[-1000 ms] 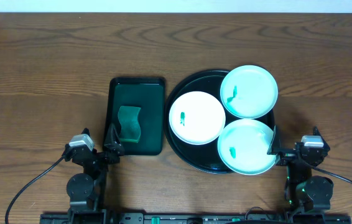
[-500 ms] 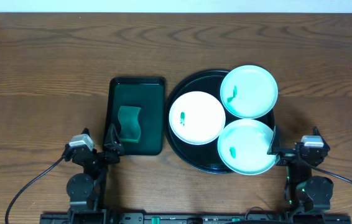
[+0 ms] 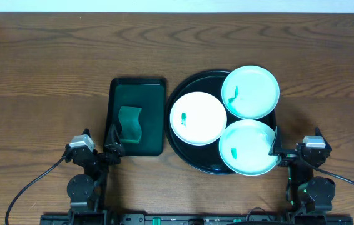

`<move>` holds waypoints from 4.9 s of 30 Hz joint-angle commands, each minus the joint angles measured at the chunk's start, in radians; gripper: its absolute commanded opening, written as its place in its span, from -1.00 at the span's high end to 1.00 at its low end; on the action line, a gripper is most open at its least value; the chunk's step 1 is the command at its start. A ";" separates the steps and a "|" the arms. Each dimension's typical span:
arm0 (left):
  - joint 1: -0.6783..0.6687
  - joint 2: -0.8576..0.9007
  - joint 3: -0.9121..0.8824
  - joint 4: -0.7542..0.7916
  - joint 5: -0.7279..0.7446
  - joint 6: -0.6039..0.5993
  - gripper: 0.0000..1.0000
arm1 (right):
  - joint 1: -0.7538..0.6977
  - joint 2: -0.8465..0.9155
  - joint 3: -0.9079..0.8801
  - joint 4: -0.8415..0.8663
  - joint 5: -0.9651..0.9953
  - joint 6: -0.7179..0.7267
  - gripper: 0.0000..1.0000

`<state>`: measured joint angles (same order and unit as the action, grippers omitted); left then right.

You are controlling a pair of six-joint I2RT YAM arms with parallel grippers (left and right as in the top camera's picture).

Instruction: Clean dirty plates on tray and stack at the side

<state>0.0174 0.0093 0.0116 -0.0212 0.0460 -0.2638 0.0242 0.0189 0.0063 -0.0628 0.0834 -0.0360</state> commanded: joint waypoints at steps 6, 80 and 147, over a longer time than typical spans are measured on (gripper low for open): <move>-0.003 -0.006 -0.008 -0.047 -0.013 0.013 -0.63 | 0.009 0.003 -0.001 -0.002 0.017 0.009 -0.99; -0.003 -0.006 -0.008 -0.047 -0.013 0.013 -0.63 | 0.010 0.631 0.801 -0.452 -0.231 0.080 -0.99; -0.003 -0.005 -0.008 -0.047 -0.013 0.013 -0.63 | 0.242 1.664 1.399 -1.013 -0.303 0.223 0.31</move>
<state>0.0174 0.0101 0.0174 -0.0273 0.0456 -0.2611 0.2295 1.6394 1.3926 -1.0870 -0.3206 0.1421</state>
